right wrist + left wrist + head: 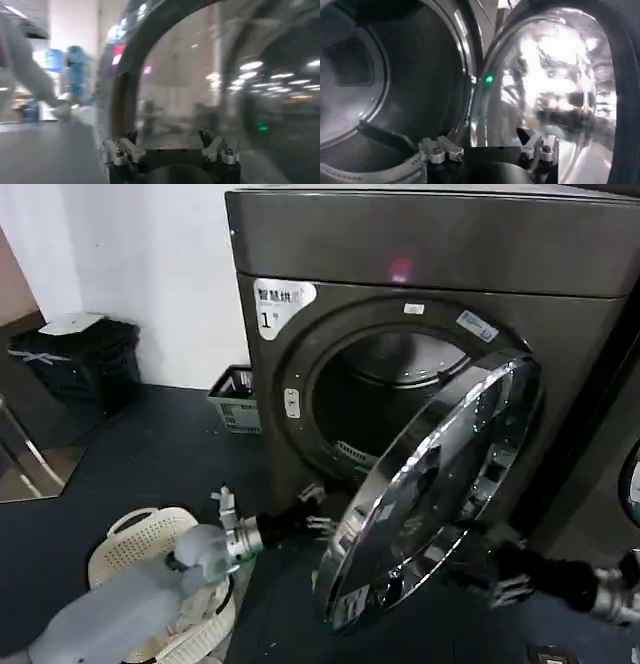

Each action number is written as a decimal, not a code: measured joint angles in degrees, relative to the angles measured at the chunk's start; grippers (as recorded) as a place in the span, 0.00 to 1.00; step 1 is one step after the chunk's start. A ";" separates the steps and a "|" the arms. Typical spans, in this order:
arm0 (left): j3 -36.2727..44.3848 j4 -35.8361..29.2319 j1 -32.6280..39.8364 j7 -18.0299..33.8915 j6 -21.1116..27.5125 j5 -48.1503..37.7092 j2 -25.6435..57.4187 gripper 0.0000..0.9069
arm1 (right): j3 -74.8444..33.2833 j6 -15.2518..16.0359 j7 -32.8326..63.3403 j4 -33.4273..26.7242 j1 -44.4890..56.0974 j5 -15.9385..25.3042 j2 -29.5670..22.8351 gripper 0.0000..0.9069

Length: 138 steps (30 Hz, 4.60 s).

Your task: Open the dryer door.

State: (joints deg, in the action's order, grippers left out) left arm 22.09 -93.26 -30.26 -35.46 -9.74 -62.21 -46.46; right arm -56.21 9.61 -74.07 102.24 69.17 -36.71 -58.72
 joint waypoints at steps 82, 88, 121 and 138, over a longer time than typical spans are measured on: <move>26.98 18.40 24.01 10.87 -1.43 2.25 -37.17 1.00 | -76.11 0.82 63.79 2.18 21.20 18.69 1.48 1.00; 26.35 19.82 24.14 11.38 -1.65 2.70 -39.62 1.00 | -76.26 0.80 63.58 2.49 21.26 18.64 1.55 1.00; 24.81 9.71 21.67 14.78 -9.19 4.18 -27.18 1.00 | -74.87 -0.84 62.67 2.70 19.18 17.78 2.18 1.00; 22.71 -3.13 19.79 19.62 -10.72 10.31 -4.99 1.00 | -75.13 -1.60 62.76 3.32 18.07 21.79 3.29 1.00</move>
State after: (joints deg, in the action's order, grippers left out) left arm 44.80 -96.39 -10.47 -15.84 -20.47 -51.90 -51.46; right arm -131.35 8.01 -11.31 105.56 87.24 -14.92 -55.42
